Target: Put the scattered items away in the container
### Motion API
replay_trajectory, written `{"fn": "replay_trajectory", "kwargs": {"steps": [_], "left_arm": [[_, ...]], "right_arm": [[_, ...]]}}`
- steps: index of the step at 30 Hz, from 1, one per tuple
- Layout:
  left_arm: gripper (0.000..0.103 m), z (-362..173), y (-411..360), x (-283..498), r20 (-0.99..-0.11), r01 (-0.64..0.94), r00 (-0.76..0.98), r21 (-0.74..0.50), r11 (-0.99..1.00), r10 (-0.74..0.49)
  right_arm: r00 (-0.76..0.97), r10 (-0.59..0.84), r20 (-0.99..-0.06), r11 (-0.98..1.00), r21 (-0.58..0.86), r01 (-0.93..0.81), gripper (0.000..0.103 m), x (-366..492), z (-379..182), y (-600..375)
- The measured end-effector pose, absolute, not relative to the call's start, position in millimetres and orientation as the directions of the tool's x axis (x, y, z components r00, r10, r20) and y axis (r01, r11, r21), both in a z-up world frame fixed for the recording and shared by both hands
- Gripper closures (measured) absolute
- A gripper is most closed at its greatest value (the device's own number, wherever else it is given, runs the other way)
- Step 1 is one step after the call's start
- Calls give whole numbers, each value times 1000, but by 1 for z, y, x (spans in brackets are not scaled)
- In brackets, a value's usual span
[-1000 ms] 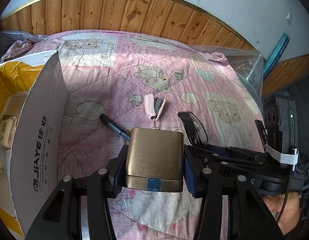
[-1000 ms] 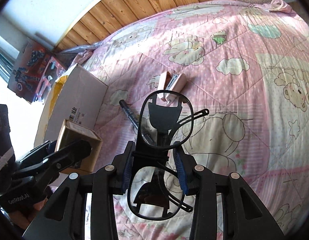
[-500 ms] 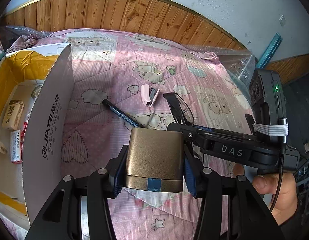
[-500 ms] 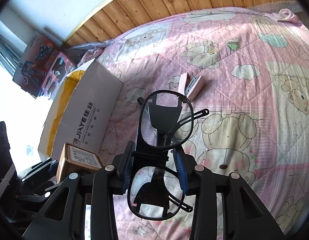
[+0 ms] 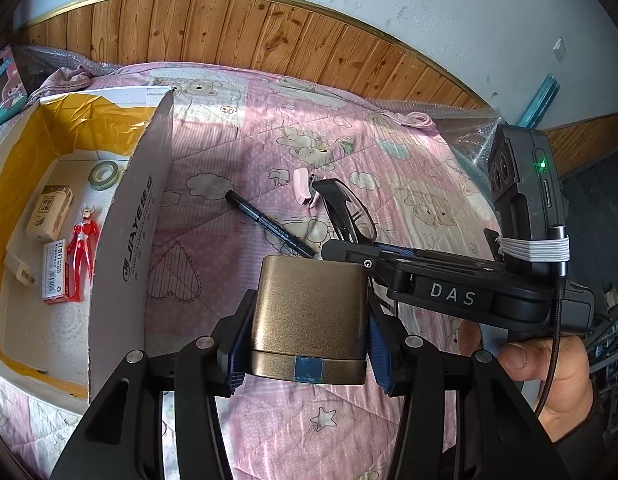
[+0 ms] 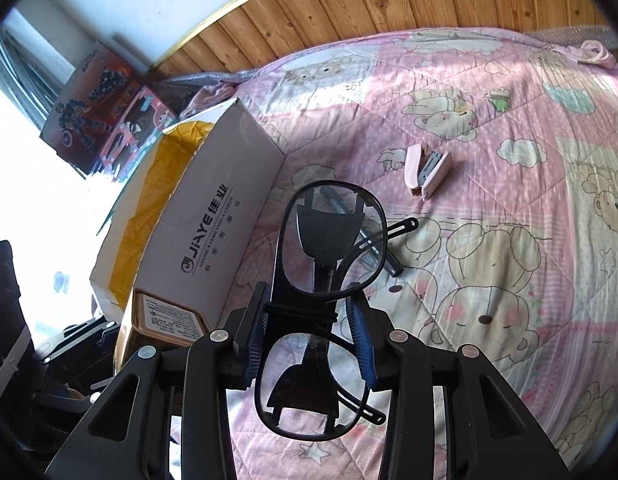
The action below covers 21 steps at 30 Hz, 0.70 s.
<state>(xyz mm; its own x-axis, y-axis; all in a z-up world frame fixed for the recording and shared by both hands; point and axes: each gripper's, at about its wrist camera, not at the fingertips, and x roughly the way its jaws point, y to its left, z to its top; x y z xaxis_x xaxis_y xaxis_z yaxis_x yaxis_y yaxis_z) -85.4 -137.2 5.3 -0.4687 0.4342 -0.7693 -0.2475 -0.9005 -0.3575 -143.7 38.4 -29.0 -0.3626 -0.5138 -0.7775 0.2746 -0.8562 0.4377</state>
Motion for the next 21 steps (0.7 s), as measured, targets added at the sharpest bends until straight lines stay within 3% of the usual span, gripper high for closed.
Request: {"fn": "replay_trajectory", "kwargs": {"steps": [21], "left_arm": [[52,30,-197,-37,-722,-204,-550,-371,-906,420]], "right_arm": [[-363,-525,-770,-841,405,358,63,-107,-10,-11]]}}
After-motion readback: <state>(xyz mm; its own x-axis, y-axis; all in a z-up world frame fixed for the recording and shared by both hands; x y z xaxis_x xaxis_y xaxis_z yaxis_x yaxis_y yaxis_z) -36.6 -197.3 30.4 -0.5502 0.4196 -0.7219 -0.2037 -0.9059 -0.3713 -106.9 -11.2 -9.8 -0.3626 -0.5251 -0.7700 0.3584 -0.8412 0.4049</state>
